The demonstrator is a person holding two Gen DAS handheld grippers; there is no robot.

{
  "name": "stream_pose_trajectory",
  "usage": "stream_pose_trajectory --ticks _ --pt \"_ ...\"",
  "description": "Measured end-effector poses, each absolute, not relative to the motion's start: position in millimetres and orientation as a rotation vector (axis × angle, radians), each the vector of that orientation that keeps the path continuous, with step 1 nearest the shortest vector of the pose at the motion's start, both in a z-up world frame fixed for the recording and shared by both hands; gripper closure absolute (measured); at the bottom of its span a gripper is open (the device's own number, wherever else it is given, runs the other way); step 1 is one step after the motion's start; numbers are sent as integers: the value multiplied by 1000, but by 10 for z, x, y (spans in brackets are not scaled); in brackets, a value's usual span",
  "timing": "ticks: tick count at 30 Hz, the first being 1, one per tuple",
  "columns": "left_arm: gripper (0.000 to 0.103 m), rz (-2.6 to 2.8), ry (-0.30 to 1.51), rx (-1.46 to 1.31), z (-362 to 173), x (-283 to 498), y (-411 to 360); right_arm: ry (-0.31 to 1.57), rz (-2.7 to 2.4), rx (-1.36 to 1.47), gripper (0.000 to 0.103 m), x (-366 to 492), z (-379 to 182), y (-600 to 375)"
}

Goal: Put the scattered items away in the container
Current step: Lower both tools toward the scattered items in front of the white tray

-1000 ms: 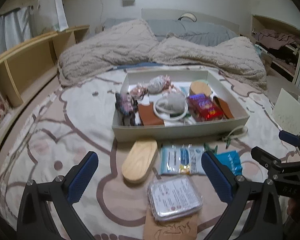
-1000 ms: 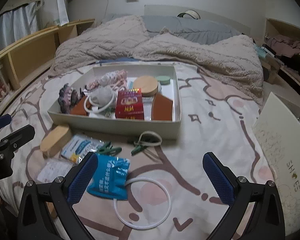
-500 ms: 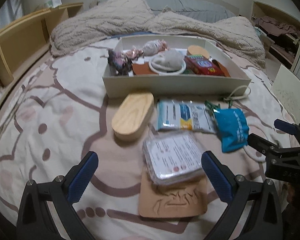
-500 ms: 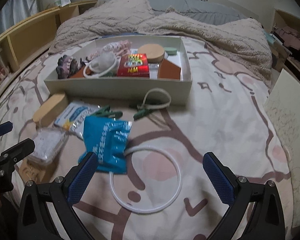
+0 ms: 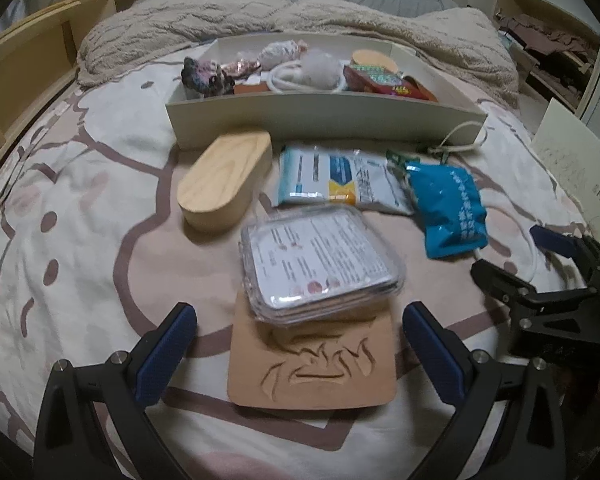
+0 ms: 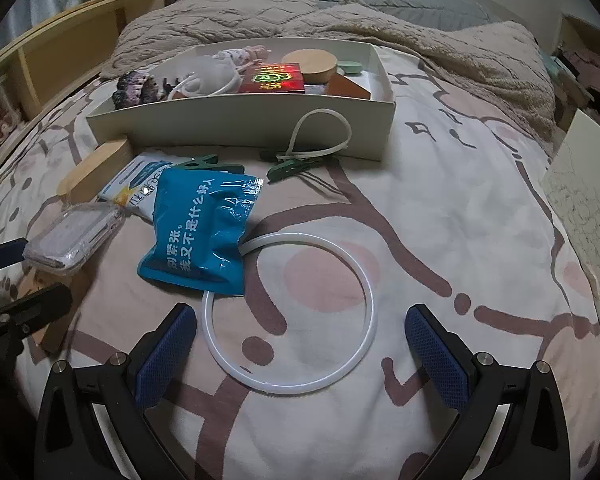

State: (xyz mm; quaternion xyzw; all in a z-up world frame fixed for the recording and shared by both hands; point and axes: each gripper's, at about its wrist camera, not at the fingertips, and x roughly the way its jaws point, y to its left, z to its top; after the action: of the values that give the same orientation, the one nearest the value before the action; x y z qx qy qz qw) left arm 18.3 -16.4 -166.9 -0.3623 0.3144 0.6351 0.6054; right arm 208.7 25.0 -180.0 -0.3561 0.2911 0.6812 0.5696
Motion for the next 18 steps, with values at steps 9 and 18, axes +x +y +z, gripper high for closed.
stream_pose_trajectory --ticks 9,18 --pt "0 1483 701 -899 -1823 131 -184 621 1642 -780 0 2111 -1855 180" --pt "0 1484 651 -876 -1837 104 -258 590 1653 -729 0 2125 -1874 133"
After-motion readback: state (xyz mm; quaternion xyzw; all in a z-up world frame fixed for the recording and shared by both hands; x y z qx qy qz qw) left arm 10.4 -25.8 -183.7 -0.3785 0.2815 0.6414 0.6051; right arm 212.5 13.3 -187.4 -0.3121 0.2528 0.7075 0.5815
